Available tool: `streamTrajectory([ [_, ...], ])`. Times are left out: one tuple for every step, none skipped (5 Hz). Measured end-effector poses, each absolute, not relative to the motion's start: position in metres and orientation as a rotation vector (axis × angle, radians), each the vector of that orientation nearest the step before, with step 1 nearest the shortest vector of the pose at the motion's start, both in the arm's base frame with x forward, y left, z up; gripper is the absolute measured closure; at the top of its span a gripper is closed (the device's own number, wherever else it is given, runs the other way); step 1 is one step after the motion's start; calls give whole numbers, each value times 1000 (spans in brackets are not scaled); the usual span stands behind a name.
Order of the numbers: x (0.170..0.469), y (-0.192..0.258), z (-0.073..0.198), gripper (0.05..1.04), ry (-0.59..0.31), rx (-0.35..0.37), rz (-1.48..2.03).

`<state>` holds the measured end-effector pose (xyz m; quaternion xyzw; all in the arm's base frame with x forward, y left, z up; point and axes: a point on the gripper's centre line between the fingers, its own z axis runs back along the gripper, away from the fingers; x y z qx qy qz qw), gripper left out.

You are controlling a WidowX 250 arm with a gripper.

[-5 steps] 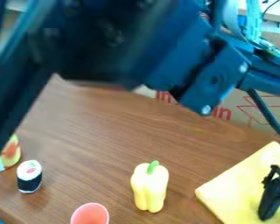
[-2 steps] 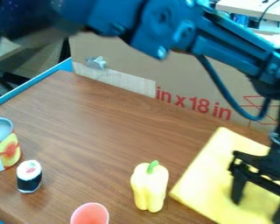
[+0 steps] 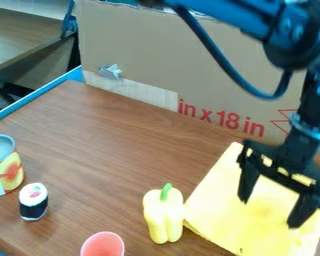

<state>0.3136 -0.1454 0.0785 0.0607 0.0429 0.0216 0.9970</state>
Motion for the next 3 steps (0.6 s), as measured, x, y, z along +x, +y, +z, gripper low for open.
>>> streamTrajectory([
  [295, -149, 106, 83, 20, 111, -10],
  [277, -147, 119, 83, -6, 81, -34],
  [267, -145, 123, 83, -1, 67, -46],
])
